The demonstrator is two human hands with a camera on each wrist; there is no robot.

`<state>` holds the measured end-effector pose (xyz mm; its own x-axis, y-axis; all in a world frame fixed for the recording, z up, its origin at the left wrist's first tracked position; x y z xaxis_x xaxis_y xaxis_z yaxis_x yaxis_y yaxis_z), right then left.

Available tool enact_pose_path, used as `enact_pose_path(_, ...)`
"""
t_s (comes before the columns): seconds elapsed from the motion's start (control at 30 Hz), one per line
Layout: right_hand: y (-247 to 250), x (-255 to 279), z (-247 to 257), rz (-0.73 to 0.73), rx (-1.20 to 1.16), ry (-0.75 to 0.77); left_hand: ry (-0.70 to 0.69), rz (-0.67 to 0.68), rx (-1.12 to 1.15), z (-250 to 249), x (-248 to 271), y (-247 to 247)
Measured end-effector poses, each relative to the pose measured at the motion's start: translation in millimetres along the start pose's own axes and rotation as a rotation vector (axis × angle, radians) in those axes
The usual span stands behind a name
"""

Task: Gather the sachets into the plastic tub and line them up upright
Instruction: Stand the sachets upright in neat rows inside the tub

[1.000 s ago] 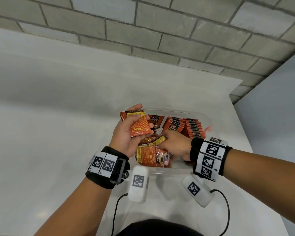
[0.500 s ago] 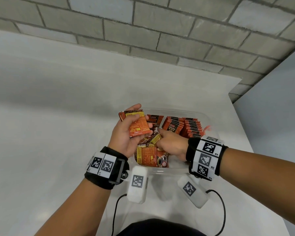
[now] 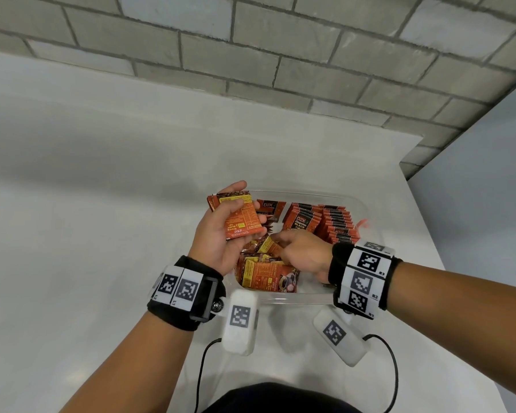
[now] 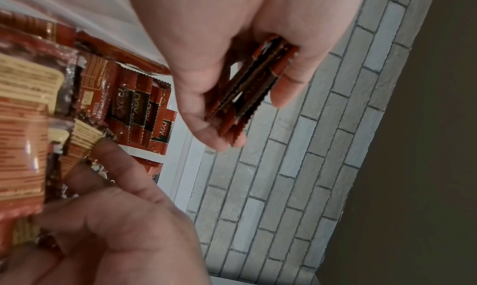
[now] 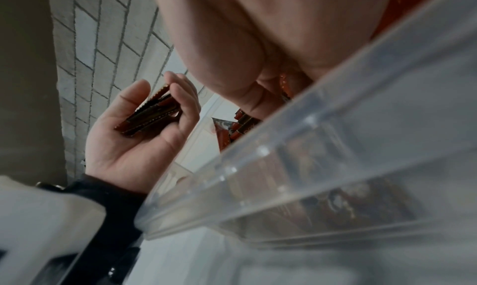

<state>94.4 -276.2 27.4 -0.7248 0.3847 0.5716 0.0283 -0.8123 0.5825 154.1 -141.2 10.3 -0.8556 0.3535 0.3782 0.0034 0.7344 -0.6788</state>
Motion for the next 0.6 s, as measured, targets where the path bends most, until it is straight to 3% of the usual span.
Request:
enact_pose_path(0.2,5,-6,-13,-0.098,-0.045,-0.055,-0.002,0.000,0.008,0,1,1)
enact_pose_path(0.6,-6,0,4,-0.016,-0.020,-0.073,-0.002,-0.005,0.003,-1,1,-1)
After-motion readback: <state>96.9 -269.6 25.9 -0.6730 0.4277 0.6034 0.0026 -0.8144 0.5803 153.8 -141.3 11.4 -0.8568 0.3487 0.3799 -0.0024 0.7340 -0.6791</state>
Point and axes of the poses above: each hand's wrist, its own x-axis away from the middle knuckle, its own y-axis out of the back of the hand, z = x × y, the point moved 2 cm from there along -x, towards the middle knuckle, and after that the axes turned 14 degrees about -z, right-handed, at the moved point
